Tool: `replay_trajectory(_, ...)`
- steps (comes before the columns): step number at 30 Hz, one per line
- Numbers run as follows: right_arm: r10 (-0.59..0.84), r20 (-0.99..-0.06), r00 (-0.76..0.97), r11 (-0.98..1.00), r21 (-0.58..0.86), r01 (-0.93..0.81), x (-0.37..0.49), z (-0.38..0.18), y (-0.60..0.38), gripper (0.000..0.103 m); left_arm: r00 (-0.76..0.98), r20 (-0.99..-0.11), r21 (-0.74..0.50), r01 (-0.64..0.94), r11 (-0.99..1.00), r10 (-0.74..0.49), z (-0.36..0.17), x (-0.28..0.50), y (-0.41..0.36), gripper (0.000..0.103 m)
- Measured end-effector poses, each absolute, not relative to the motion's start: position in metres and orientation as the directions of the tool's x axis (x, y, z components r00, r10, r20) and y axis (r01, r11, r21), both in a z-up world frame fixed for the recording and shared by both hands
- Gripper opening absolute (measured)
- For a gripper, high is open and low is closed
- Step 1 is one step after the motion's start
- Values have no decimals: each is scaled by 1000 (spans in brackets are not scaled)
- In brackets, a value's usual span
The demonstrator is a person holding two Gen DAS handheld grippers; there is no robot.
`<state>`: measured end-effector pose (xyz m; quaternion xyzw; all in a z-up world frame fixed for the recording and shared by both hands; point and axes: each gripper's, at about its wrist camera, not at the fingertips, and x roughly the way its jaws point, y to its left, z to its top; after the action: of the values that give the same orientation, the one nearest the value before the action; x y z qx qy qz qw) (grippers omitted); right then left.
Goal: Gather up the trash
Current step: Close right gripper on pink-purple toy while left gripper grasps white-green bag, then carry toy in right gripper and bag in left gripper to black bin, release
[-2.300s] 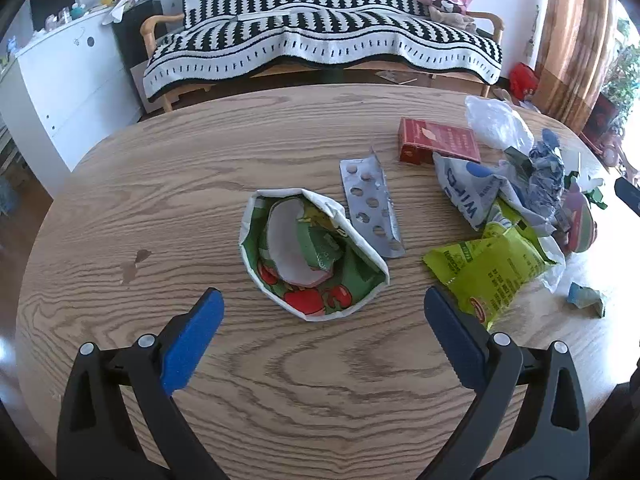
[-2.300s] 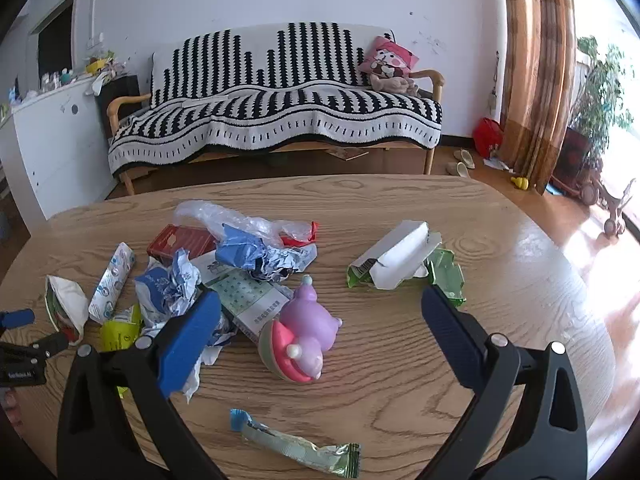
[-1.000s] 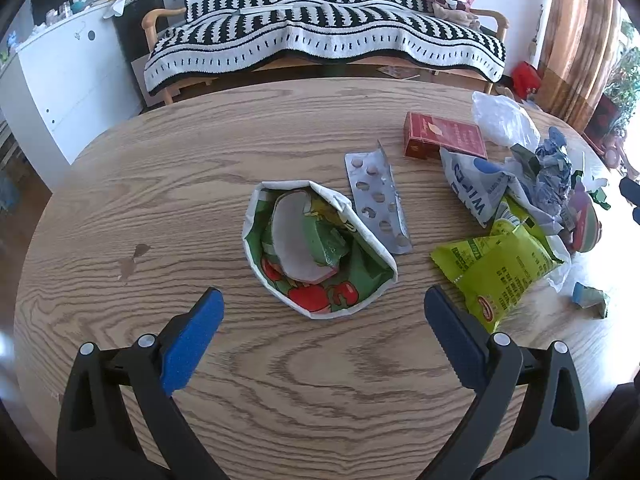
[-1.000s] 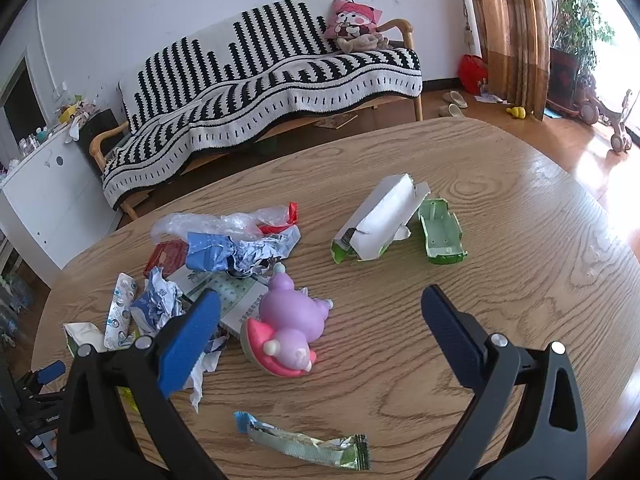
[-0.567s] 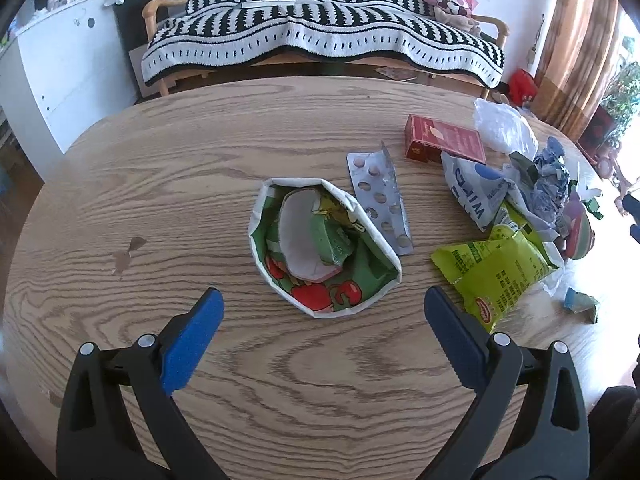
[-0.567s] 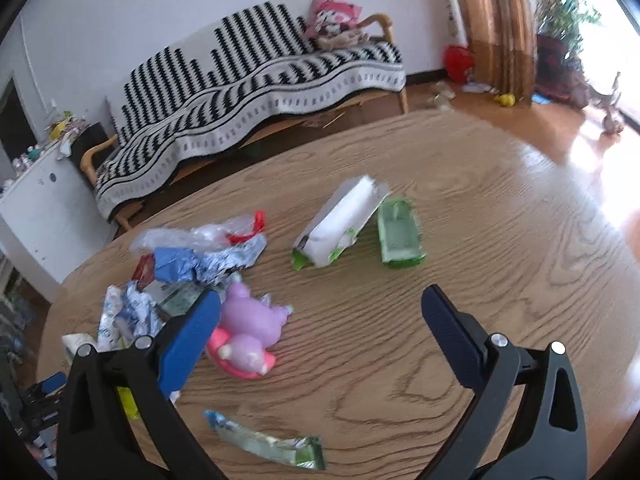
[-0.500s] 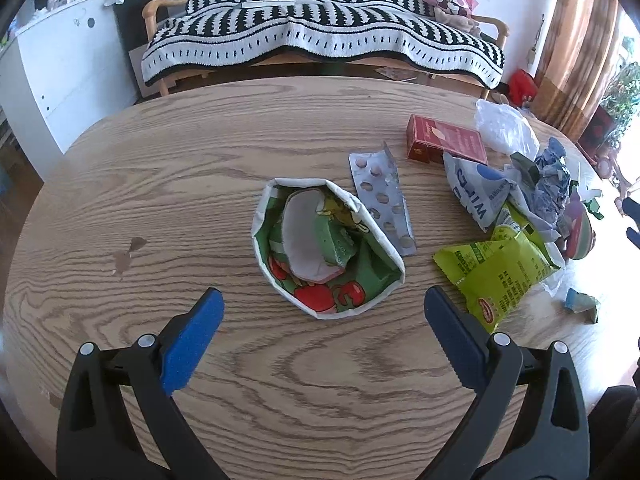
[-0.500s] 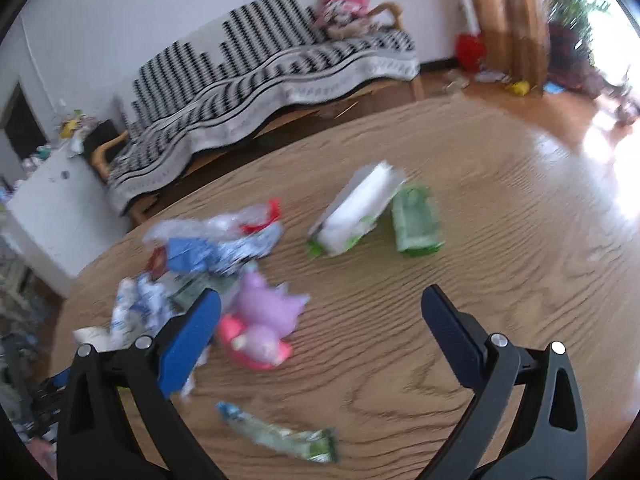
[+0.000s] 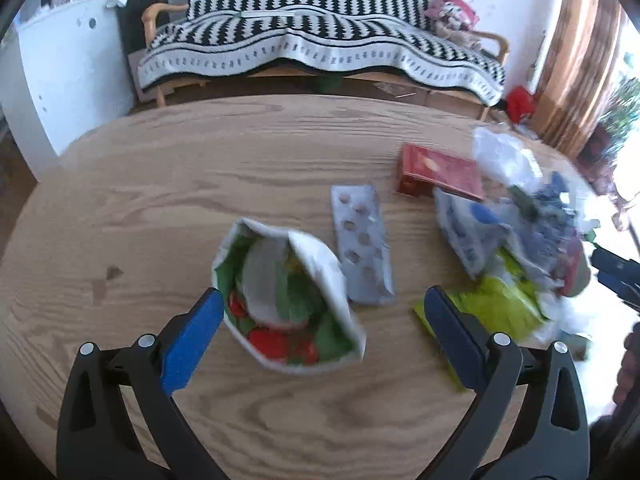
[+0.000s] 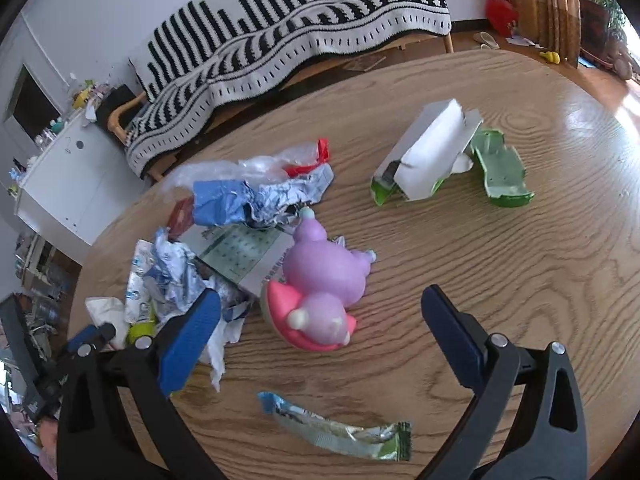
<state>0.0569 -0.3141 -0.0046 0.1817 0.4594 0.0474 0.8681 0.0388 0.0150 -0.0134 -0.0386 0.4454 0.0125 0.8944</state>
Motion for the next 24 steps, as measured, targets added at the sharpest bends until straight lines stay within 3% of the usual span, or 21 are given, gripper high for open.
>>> replay_trajectory(4, 244, -808, 536, 942, 330, 68, 68, -17, -303, 96, 596, -798, 41, -82, 996, 82, -24, 46, 21, 98)
replay_trajectory(5, 236, -815, 528, 946, 317, 66, 71, -21, -301, 91, 595, -800, 50, -72, 996, 83, -27, 47, 22, 97)
replay_trajectory(6, 232, -822, 520, 950, 307, 63, 73, -24, -299, 82, 599, -798, 47, -61, 997, 74, -29, 47, 24, 92)
replay_trajectory(7, 235, -827, 511, 950, 308, 61, 74, -25, -300, 75, 606, -793, 42, -52, 998, 65, -30, 47, 27, 79)
replay_trajectory(8, 250, -827, 503, 946, 320, 57, 76, -27, -299, 60, 611, -790, 35, -41, 999, 53, -29, 46, 29, 66)
replay_trajectory(9, 261, -830, 493, 941, 332, 61, 76, -29, -300, 57, 628, -777, 32, -40, 999, 50, -26, 44, 31, 62)
replay_trajectory(14, 262, -808, 528, 937, 343, 61, 66, -20, -305, 51, 659, -752, -6, -15, 1000, 6, -11, 35, 31, 60)
replay_trajectory(24, 202, -775, 599, 949, 307, 77, 55, -1, -310, 51, 673, -737, -91, -1, 996, -67, 2, 19, 25, 60)
